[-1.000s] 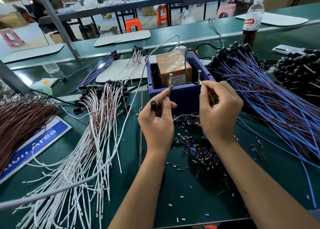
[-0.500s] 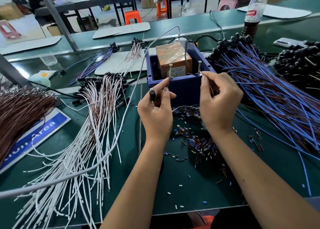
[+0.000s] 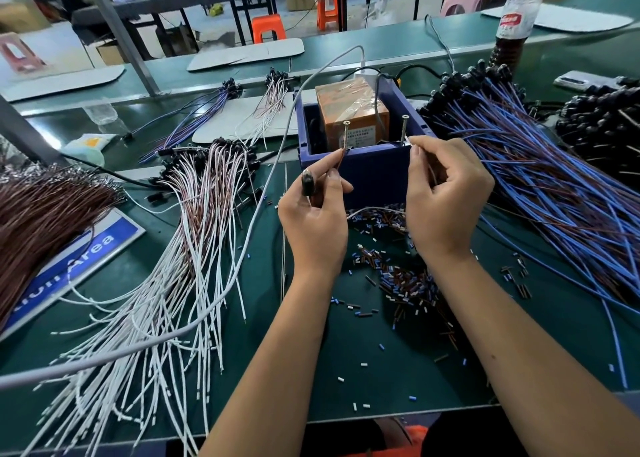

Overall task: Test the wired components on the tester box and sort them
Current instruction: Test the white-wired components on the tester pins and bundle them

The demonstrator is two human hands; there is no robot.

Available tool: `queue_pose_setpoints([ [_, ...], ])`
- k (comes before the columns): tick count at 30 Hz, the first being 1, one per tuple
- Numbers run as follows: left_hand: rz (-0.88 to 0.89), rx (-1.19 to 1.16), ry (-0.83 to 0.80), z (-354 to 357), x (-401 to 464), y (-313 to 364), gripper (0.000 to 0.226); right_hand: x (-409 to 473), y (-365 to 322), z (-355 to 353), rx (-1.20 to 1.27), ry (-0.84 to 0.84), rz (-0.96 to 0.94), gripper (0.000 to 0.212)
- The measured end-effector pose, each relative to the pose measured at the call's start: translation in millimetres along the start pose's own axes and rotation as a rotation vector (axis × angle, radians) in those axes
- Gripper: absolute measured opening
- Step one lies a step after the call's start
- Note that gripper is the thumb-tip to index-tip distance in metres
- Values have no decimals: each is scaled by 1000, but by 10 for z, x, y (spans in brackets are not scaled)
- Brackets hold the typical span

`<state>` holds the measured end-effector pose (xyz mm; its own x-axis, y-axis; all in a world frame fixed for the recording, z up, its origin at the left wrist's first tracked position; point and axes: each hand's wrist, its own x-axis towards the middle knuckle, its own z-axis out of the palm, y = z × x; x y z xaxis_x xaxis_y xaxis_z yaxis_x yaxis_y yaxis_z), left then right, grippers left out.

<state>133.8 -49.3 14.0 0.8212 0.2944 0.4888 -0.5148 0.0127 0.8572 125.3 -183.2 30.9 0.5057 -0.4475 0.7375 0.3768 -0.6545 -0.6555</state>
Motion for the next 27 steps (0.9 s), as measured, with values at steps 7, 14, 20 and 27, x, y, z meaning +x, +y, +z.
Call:
queue_pose_setpoints([
  [7, 5, 24, 15, 21, 9, 5, 23, -1, 0, -2, 4, -4, 6, 18],
  [14, -30, 15, 20, 42, 65, 21, 23, -5, 0, 2, 7, 3, 3, 18],
  [20, -37, 13, 24, 42, 71, 28, 23, -2, -2, -3, 8, 5, 2, 17],
  [27, -44, 20, 16, 36, 69, 47, 24, -2, 4, 3, 3, -1, 1, 18],
])
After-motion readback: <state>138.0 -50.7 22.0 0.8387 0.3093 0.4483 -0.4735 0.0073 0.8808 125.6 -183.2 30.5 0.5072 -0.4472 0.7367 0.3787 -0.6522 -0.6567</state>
